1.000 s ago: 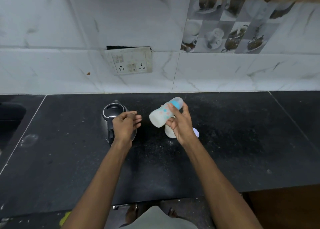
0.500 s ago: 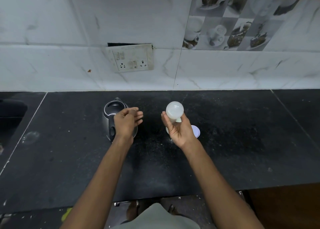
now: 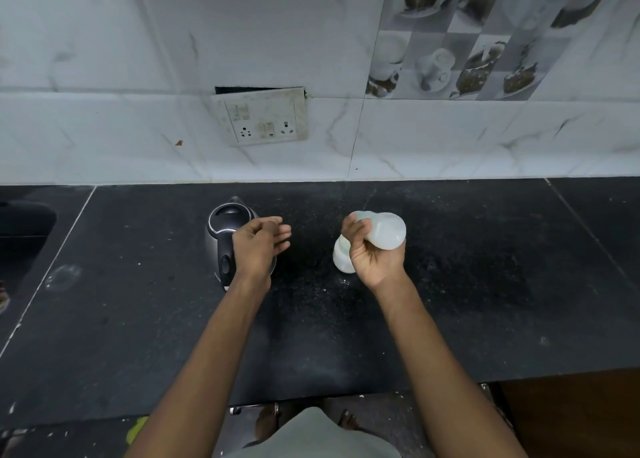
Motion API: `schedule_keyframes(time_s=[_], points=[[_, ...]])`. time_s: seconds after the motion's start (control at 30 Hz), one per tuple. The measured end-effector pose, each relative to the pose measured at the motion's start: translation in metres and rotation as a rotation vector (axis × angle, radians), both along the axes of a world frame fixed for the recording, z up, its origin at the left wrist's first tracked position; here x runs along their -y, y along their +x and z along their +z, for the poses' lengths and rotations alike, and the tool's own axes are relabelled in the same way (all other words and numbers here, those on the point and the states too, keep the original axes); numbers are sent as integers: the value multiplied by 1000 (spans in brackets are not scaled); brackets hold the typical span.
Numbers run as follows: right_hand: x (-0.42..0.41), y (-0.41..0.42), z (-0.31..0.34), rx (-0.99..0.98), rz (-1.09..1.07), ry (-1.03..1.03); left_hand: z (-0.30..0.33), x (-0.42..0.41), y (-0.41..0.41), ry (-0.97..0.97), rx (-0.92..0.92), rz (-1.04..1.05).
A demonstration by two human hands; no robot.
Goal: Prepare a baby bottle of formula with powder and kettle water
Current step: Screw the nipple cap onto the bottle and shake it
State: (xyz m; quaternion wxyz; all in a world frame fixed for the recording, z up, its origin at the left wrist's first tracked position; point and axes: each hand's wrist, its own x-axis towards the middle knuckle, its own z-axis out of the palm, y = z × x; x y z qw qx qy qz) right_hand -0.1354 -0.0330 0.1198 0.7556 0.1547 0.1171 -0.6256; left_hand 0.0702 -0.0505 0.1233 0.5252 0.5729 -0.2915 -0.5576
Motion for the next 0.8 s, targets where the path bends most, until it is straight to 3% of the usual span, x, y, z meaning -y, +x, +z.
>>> schedule_keyframes(time_s=[0.1,0.23,0.33,0.57,0.67,0.8], points=[[-2,3,-2,20,18,-10,3,-1,-3,-4,-4,-12],[1,8,6,-302,8,-26,3,0,-5,-9,-18,-15],[0,15,10,-436,55,-36,3,-2,-10,-7,-35,-43],[14,27,9,-435,-46,97,14,-24,-39,-149,-19,-335],[16,25,9,-363,-66,109,12,-29,-44,-335,147,-411],[8,27,4,-433,-1,15,8,-33,-53,-474,347,-502]])
